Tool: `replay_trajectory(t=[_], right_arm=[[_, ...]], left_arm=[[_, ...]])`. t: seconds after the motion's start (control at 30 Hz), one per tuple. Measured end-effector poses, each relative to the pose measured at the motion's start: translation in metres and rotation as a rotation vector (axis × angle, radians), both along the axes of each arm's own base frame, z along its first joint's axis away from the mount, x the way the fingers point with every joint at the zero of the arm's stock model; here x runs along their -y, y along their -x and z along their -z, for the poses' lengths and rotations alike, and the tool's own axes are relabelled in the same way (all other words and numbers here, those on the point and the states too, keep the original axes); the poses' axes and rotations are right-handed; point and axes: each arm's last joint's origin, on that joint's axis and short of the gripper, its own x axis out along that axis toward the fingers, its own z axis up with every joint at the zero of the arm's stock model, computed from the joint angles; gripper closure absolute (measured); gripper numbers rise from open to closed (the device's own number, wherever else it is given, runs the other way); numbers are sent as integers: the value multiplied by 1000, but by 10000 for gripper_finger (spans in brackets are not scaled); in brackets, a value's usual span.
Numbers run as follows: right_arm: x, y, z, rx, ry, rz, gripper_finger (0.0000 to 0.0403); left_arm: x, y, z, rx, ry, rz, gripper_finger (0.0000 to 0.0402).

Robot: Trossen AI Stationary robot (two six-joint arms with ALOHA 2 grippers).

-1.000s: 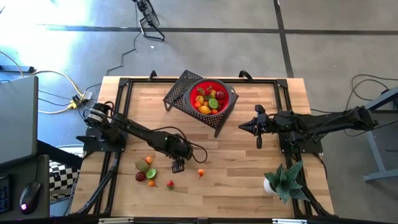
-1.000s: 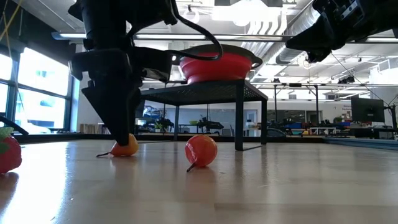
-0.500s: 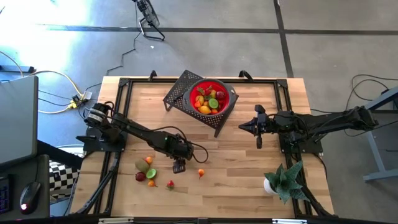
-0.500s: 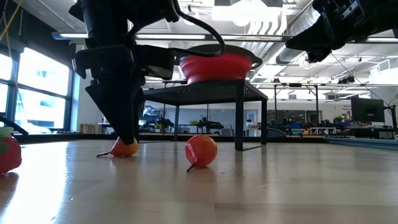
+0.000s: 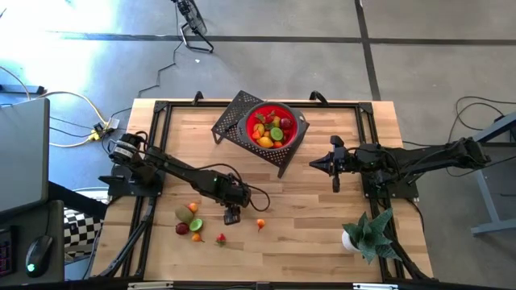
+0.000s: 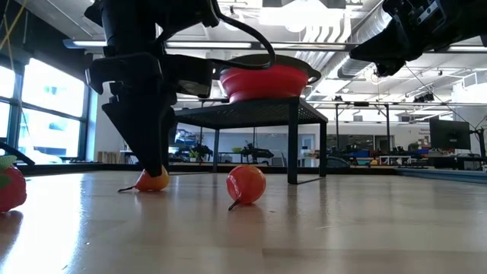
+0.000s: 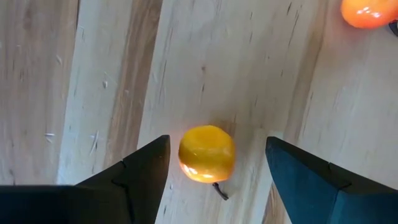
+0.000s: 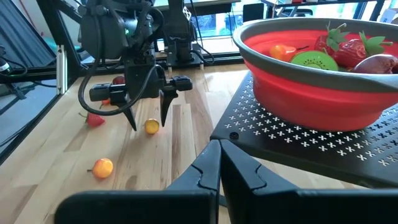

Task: Pick & Place Fruit
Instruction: Put the pear into the strainer bowl on the shelf

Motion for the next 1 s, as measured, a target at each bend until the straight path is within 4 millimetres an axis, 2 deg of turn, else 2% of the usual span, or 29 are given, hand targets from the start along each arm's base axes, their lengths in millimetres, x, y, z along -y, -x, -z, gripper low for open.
replay_trajectory(t=[0.77, 1.0], right_arm=[[0, 0, 0, 0, 0, 0, 400], [0, 0, 0, 0, 0, 0, 400]], left_arm=[[-1, 0, 0, 6, -19, -8, 144], [-1, 5, 12, 7, 14, -43, 144]])
